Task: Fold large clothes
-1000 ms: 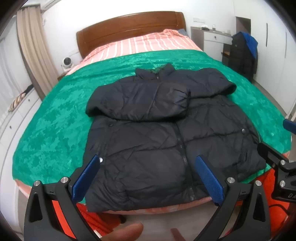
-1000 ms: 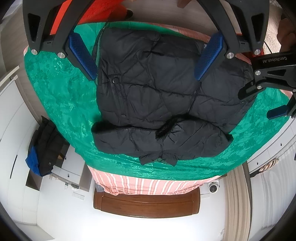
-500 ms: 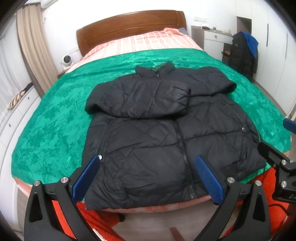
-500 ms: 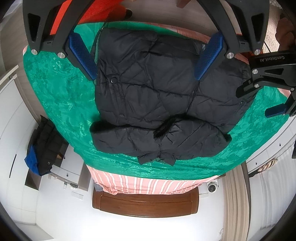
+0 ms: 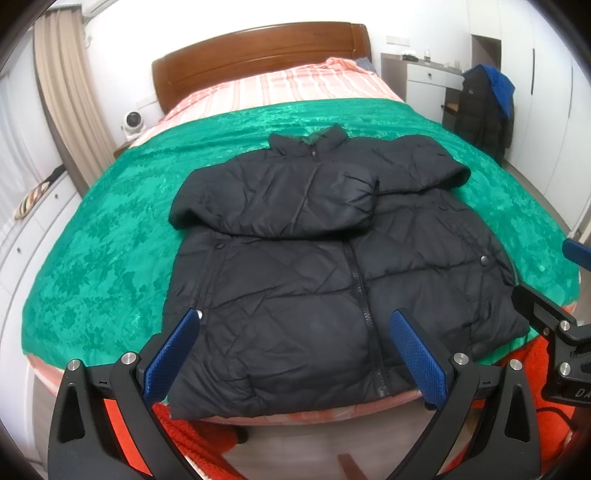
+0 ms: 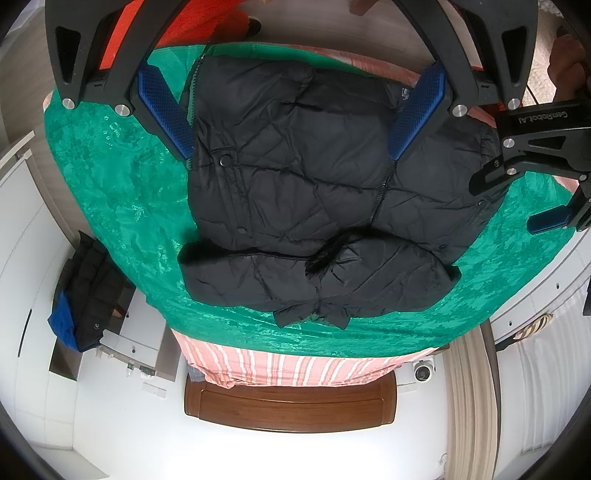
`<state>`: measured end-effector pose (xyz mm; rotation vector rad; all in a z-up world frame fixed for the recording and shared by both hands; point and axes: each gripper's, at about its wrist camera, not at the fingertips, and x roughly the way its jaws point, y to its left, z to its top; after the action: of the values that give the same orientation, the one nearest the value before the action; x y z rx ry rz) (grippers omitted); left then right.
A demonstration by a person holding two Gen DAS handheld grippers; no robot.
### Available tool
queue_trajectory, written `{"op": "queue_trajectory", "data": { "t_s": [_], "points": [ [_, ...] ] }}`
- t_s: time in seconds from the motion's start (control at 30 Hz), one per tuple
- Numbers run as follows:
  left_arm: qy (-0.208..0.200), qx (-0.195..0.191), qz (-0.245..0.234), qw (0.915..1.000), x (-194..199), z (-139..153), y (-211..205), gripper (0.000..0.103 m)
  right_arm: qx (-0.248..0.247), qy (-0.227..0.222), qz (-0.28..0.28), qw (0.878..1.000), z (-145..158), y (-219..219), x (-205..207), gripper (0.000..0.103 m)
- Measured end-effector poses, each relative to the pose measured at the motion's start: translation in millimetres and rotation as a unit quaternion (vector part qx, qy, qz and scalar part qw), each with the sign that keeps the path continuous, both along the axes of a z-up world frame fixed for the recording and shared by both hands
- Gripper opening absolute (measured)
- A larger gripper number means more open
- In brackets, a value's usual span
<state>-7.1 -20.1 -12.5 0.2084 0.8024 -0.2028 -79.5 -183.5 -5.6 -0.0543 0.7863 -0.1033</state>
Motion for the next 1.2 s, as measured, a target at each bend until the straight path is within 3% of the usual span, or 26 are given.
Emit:
{"op": "queue_trajectory", "data": {
  "t_s": [1.2],
  "points": [
    [0.01, 0.003, 0.001, 0.9999, 4.3, -4.0, -0.7, 0.103, 0.012, 0.006, 0.002, 1.0, -3.6, 0.4, 1.3, 0.103]
  ]
}}
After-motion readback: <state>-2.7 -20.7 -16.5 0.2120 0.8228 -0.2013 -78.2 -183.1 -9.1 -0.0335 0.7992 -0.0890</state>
